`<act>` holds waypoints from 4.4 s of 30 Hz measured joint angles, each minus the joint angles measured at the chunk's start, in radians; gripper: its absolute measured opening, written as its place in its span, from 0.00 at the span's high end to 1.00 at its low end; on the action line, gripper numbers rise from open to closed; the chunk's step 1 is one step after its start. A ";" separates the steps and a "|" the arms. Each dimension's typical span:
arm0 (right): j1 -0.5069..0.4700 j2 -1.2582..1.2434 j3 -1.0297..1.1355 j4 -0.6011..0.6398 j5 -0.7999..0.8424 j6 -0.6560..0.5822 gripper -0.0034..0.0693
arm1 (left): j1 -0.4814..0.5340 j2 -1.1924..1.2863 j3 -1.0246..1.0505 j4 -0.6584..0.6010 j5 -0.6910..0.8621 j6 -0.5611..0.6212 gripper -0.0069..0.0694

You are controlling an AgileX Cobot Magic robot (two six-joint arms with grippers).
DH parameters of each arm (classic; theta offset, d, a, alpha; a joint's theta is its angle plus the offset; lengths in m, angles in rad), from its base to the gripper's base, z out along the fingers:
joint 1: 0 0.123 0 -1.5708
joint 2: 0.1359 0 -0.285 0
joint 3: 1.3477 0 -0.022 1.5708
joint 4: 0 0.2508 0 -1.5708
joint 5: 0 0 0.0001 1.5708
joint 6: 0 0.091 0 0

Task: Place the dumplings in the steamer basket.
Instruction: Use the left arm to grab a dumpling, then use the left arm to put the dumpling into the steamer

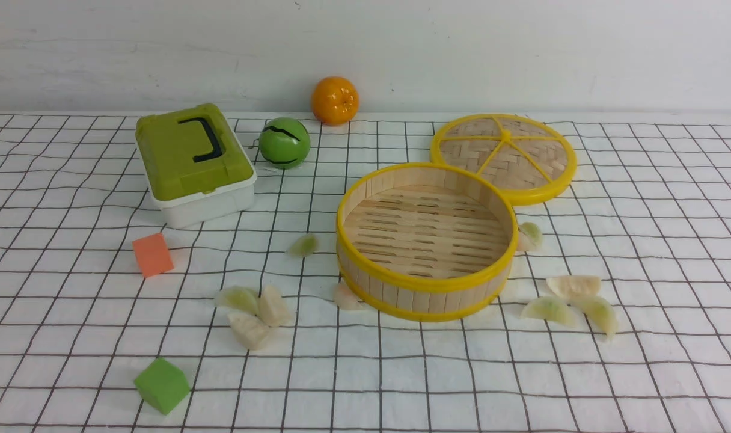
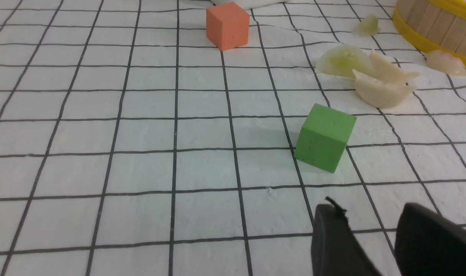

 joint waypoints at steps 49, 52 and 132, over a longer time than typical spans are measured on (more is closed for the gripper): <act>0.000 0.000 0.008 -0.001 -0.481 0.000 0.62 | 0.000 0.000 0.000 0.000 -0.500 0.002 0.60; 0.000 0.000 0.008 -0.001 -0.635 0.008 0.62 | 0.000 0.000 0.000 0.000 -0.664 0.002 0.60; 0.000 0.710 -0.472 0.209 0.184 -0.208 0.95 | -0.194 1.878 -1.475 -0.132 0.541 -0.152 0.60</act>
